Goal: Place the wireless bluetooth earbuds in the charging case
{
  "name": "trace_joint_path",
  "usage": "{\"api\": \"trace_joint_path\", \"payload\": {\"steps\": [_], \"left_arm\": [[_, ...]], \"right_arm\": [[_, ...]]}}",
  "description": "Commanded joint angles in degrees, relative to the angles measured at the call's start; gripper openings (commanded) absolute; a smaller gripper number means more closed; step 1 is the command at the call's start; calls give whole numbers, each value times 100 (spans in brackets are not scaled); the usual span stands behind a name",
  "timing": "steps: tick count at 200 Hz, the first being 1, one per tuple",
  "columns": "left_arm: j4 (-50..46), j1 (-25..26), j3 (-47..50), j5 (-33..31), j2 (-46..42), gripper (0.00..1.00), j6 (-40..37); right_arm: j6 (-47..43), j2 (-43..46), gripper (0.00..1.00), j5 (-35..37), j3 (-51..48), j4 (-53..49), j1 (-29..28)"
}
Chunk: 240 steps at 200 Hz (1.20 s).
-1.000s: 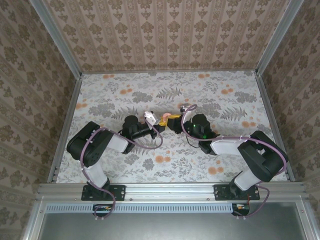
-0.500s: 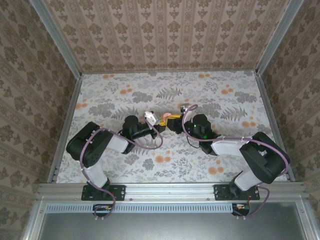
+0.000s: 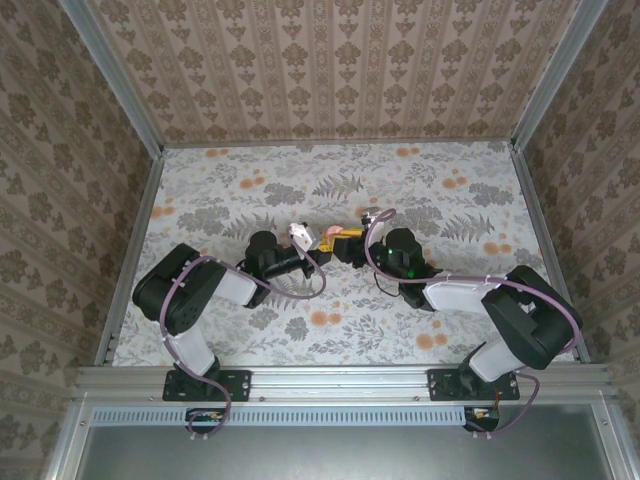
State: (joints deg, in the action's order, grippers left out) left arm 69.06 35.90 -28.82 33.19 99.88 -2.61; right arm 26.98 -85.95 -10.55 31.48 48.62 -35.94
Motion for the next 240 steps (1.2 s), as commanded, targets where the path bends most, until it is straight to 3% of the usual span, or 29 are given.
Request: {"api": "trace_joint_path", "payload": {"steps": [1, 134, 240], "left_arm": [[488, 49, -80, 211, -249, 11, 103], [487, 49, -89, 162, -198, 11, 117], [482, 31, -137, 291, -188, 12, 213]], "right_arm": [[-19, 125, 44, 215, -57, -366, -27], [-16, 374, 51, 224, 69, -521, -18], [-324, 1504, 53, -141, -132, -980, 310]]}}
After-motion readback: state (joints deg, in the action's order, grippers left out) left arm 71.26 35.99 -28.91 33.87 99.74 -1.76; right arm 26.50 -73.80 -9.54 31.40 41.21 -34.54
